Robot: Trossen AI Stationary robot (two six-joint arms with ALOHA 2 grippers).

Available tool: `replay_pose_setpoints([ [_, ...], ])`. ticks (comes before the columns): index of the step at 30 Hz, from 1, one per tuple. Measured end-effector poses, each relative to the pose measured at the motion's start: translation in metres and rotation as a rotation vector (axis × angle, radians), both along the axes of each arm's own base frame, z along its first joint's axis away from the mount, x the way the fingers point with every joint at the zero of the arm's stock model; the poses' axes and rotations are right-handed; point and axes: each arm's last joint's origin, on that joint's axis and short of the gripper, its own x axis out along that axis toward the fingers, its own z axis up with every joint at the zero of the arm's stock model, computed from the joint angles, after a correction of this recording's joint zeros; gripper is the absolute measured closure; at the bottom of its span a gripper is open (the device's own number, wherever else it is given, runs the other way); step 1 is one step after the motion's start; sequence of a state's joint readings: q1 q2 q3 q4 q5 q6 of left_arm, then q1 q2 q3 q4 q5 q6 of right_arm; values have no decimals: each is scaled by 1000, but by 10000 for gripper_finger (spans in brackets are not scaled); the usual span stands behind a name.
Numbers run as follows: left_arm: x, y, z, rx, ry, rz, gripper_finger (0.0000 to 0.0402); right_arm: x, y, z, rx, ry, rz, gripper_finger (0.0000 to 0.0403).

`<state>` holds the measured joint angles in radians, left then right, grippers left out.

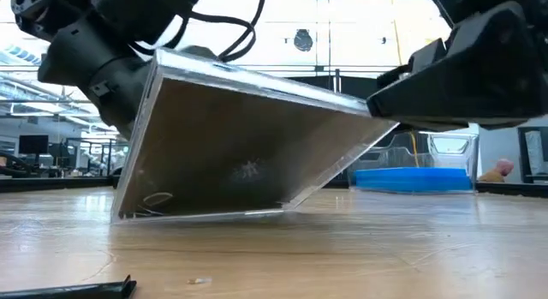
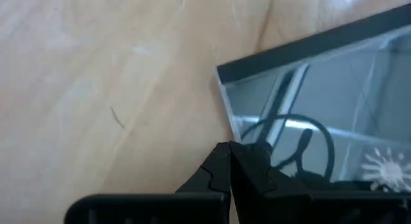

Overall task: Pick & place jewel cases by type
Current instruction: Put the black CD case into the left transparent bin

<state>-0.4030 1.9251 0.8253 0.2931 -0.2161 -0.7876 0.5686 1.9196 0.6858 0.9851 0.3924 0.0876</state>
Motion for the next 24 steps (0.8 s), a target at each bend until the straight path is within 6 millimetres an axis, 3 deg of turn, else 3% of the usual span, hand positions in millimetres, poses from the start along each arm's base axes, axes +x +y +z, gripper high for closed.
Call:
replay_pose_setpoints([
  [4, 2, 3, 0, -4, -3, 7, 394, 8, -2, 7, -66, -22, -10, 403],
  [8, 3, 2, 0, -24, -5, -6, 394, 17, -19, 0, -127, 44, -94, 403],
  [15, 3, 2, 1, -15, -14, -25, 394, 30, -37, 2, -95, 68, -87, 403],
  [24, 3, 2, 1, -11, -13, -30, 394, 34, -35, 14, -59, -42, -15, 395],
])
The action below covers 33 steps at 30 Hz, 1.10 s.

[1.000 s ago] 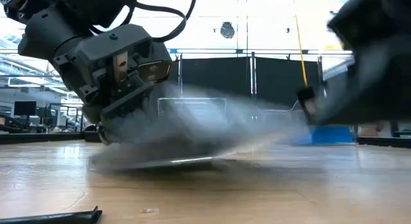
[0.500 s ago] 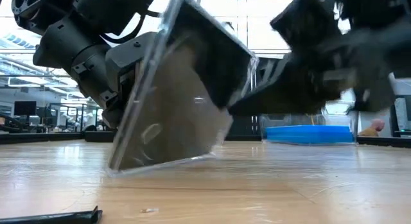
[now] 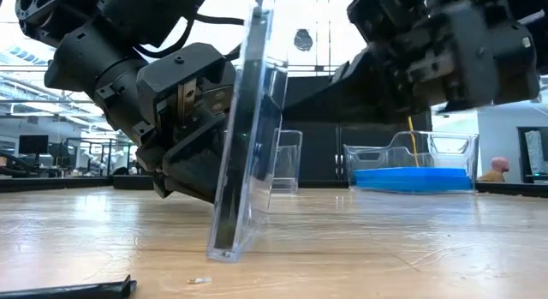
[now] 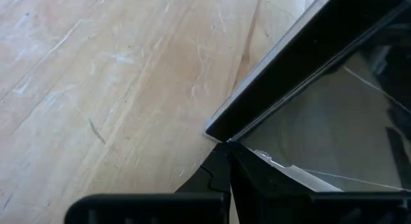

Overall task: Pick & place jewel cases by type
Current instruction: Put the black CD case into the left transparent bin

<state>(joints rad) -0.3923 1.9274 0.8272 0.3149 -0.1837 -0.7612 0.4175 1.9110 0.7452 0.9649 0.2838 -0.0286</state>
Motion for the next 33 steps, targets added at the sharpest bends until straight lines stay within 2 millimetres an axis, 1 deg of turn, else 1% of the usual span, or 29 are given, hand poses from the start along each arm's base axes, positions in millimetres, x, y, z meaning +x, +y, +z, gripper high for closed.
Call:
replay_pose_setpoints([
  [4, 0, 0, 0, 0, 1, 0, 394, 0, 2, 2, 14, -13, 38, 367],
  [9, 0, 0, 0, 1, 2, -1, 394, 0, 2, 3, 9, -28, 54, 309],
  [13, 0, 0, 0, 1, 2, -2, 394, 1, 3, 6, -26, -64, 67, 263],
  [17, 0, 0, 0, 2, 2, -3, 394, 4, 6, 9, -86, -73, 78, 230],
  [22, 0, 0, 0, 5, 2, -7, 394, 7, 14, 13, -257, -73, 17, 216],
  [25, 0, 0, 0, 5, 2, -8, 394, 7, 19, 15, -348, -80, -2, 217],
  [33, 0, 0, 0, 4, 3, -8, 394, 4, 33, 21, -520, -105, -46, 218],
])
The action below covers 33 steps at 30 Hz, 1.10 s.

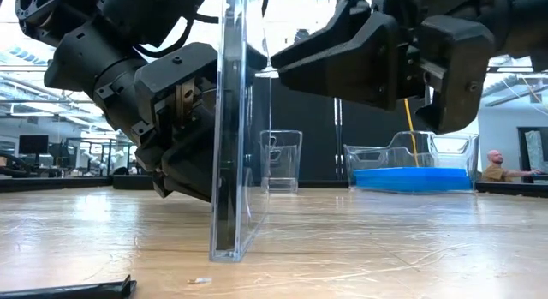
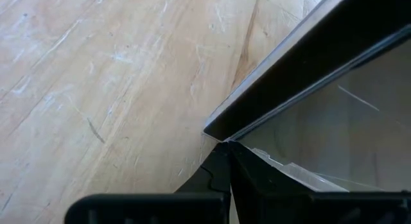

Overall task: Pick & place jewel cases by type
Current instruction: Put the black CD case into the left transparent bin

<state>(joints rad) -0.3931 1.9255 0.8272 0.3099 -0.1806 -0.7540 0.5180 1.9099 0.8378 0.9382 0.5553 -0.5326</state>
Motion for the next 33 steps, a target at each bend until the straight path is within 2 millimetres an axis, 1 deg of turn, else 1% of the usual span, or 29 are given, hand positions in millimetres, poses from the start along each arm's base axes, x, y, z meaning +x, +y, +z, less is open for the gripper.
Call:
replay_pose_setpoints([
  [6, 0, 0, 0, 0, 1, 0, 394, 0, 10, 6, -105, -18, -5, 216],
  [11, 0, 0, 0, 0, 1, 0, 394, 1, 15, 8, -150, -2, 9, 217],
  [13, 0, 0, 0, -1, 2, 0, 394, 5, 17, 9, -166, 45, 9, 218],
  [16, 0, 0, 0, -8, 5, -7, 394, 15, 21, 12, -222, 166, 9, 217],
  [18, 0, 0, 0, -11, 6, -9, 394, 21, 24, 17, -252, 232, 0, 218],
  [20, 0, 0, 0, -12, 7, -9, 394, 26, 26, 24, -287, 262, -25, 218],
  [26, 0, 0, 0, -11, 7, -10, 394, 31, 32, 37, -417, 252, -38, 216],
  [33, -1, 0, 0, -14, 12, -7, 394, 32, 33, 40, -439, 261, -33, 217],
])
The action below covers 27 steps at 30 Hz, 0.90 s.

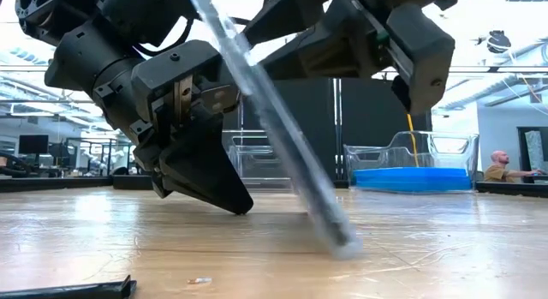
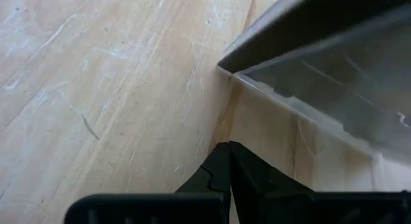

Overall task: Pick & place jewel cases by type
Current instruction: Put the black CD case into the left transparent bin

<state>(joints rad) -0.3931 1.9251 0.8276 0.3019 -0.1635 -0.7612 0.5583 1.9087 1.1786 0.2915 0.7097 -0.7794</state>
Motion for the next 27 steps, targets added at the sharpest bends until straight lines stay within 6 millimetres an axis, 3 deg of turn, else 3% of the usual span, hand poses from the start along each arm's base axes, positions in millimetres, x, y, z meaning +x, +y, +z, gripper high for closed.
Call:
replay_pose_setpoints([
  [16, 0, 0, 0, -5, 4, 7, 394, -1, 0, -1, 72, -6, -31, 218],
  [21, 0, 0, 0, -5, 5, 7, 394, -3, 2, 0, 9, -23, -75, 218],
  [24, 0, 0, 0, -5, 5, 7, 394, -6, 3, 4, -10, -53, -133, 218],
  [27, 0, 0, 0, -5, 5, 7, 394, -14, 6, 16, 95, -84, -151, 218],
])
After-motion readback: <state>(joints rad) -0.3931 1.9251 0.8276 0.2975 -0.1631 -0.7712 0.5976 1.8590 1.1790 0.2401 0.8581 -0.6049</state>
